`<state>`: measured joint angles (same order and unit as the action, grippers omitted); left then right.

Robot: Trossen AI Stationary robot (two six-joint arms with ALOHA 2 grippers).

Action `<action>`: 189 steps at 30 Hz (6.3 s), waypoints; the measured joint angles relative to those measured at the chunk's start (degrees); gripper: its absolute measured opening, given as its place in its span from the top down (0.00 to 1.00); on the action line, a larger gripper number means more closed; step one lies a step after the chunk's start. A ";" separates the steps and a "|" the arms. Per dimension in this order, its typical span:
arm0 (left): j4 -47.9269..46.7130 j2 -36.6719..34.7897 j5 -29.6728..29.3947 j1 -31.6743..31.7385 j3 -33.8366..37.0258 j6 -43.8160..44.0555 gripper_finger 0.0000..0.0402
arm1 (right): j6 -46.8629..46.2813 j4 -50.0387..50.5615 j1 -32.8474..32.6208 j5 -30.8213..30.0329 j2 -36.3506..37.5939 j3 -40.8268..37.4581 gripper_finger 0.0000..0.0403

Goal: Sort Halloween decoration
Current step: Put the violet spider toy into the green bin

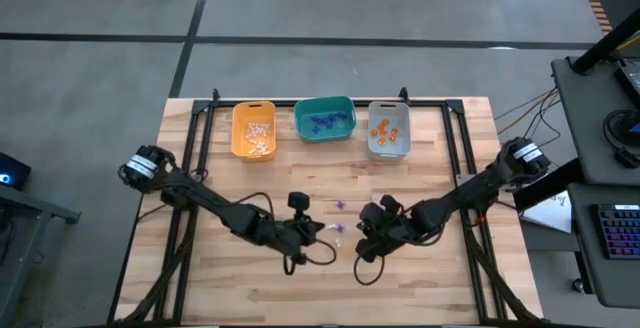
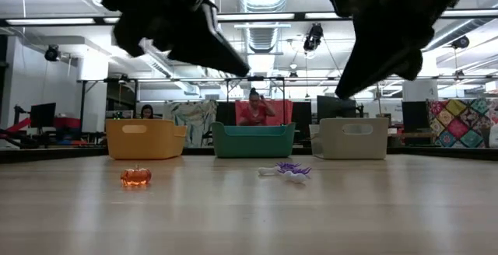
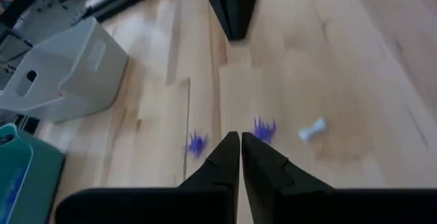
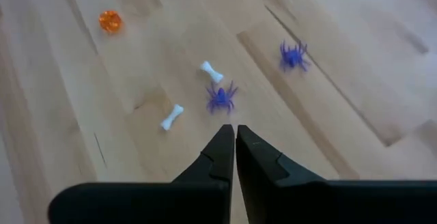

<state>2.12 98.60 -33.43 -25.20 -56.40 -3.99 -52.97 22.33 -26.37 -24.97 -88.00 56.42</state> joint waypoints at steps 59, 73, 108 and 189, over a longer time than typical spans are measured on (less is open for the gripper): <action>24.88 19.05 7.47 5.98 0.65 7.16 1.00 | -11.91 -21.66 3.54 2.90 -9.78 -6.88 0.63; 23.40 19.03 7.47 6.09 1.12 6.99 1.00 | 13.16 -24.49 3.87 0.91 -13.42 -6.88 0.66; 23.23 10.90 0.82 5.61 6.09 5.77 1.00 | 11.97 -30.84 6.56 4.43 -14.49 -7.08 0.98; 32.28 -20.67 -3.60 1.23 29.13 7.07 1.00 | 31.18 -26.53 9.58 10.08 -10.40 -7.10 0.98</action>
<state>34.40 77.93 -37.03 -23.97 -27.27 3.08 -21.79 -4.20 -16.79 -14.89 -98.40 49.32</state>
